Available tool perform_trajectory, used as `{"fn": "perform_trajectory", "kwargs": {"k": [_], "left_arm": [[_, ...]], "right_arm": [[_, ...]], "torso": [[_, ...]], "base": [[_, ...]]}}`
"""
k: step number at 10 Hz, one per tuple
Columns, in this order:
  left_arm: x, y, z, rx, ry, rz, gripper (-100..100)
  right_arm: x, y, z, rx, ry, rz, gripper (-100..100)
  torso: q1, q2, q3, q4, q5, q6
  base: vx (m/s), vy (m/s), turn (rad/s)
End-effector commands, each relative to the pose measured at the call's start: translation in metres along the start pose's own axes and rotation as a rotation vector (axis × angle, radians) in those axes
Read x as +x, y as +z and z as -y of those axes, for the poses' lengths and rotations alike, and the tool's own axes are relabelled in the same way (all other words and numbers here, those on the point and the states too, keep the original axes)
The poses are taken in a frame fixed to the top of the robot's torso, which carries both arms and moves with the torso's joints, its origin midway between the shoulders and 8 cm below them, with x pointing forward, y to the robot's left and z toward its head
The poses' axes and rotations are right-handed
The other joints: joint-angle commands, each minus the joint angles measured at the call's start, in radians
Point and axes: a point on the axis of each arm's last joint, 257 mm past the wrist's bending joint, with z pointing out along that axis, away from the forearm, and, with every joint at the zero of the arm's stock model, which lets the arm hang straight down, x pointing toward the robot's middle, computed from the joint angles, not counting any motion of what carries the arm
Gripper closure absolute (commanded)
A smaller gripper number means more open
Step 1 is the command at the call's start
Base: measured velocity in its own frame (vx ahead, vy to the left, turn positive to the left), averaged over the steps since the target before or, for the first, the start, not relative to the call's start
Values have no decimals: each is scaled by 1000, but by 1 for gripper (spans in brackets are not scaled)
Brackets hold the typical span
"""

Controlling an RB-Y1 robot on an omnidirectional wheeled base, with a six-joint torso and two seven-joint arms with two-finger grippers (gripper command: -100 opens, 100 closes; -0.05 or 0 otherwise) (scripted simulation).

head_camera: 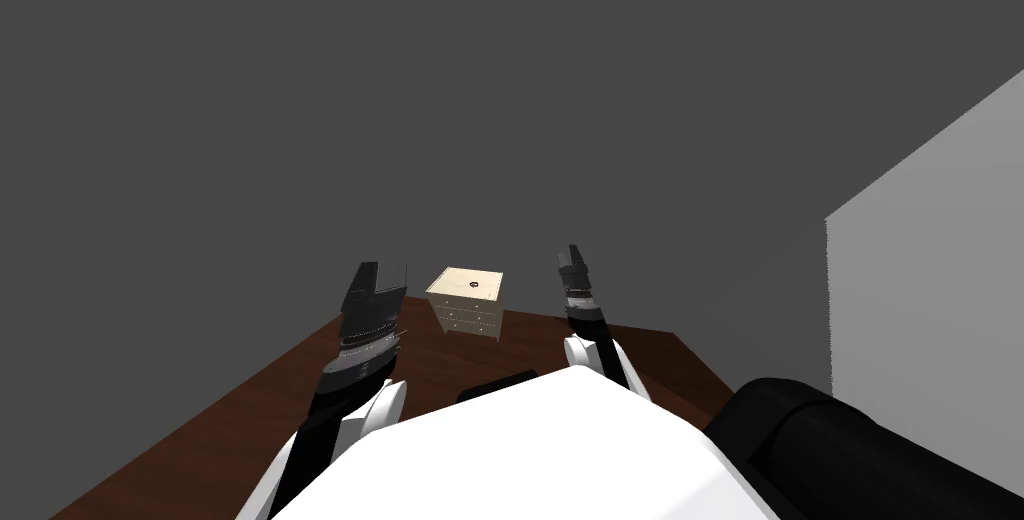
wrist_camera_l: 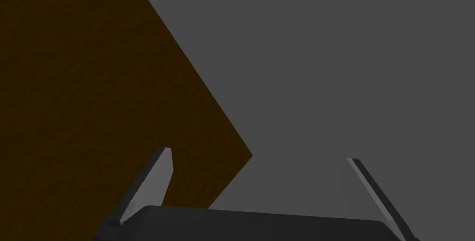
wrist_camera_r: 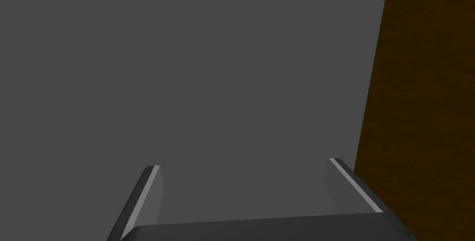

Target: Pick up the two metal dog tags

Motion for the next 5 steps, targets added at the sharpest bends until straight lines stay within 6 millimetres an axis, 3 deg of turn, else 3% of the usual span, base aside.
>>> {"fn": "perform_trajectory", "kwargs": {"k": [1,5], "left_arm": [[3,-1,-10,-16,9,-29,-100],[3,-5,-44,-70,30,-68,-100]], "right_arm": [[0,0,0,0,0,0,0],[0,0,0,0,0,0,0]], "torso": [[0,0,0,0,0,0],[-6,-3,-2,-1,-1,0]], "base": [[18,-34,12],[44,-87,17]]}}
